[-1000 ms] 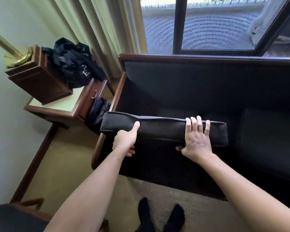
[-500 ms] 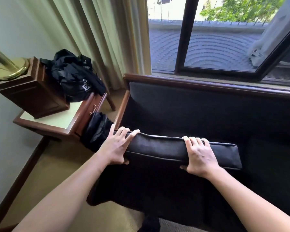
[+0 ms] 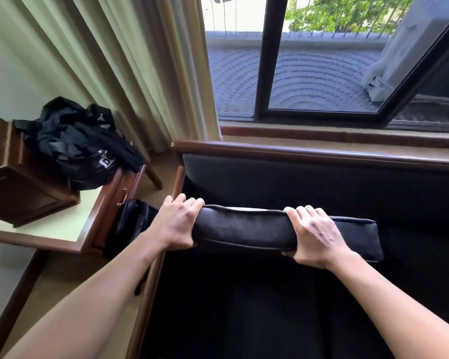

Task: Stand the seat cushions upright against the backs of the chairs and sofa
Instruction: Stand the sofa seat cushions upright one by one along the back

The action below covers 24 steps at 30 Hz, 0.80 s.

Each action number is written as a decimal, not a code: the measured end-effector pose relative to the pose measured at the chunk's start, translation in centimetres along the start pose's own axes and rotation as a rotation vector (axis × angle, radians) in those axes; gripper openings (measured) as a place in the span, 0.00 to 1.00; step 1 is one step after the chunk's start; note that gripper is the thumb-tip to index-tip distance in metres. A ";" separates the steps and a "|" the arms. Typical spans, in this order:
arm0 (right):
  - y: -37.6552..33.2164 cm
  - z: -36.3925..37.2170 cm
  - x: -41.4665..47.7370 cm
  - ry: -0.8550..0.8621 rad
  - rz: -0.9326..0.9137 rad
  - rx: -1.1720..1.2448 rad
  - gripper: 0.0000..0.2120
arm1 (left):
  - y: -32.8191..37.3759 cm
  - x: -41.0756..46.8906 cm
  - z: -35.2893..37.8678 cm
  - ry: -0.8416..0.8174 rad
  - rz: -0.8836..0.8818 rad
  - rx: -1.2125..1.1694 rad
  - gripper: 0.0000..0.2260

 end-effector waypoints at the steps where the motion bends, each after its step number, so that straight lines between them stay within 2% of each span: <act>1: 0.4 -0.2 1.2 0.008 0.003 -0.003 0.43 | -0.6 1.2 -0.6 0.009 -0.001 0.004 0.32; 6: 2.9 -0.2 6.9 0.034 0.007 -0.025 0.45 | -2.6 7.1 -2.2 0.007 -0.015 0.031 0.36; 12: 4.5 1.9 12.5 0.036 -0.009 -0.003 0.49 | -5.1 12.7 -0.9 -0.015 -0.059 0.008 0.40; 16: 5.9 3.4 14.8 0.057 0.042 0.009 0.57 | -5.9 15.6 0.2 -0.007 -0.073 -0.021 0.44; 19: 6.1 4.5 15.3 0.075 0.073 -0.035 0.62 | -6.3 16.6 0.8 0.027 -0.074 -0.018 0.51; 24: 6.1 5.3 15.5 0.068 0.127 -0.078 0.61 | -6.5 15.0 2.0 0.107 -0.109 0.013 0.57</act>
Point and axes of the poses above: each hand's wrist, its own x-axis towards the middle knuckle, its own z-axis out of the palm, y = z × x, the point moved 8 cm from there along x, towards the middle knuckle, and after that the axes turned 4 degrees about y, right-handed, at the moved point
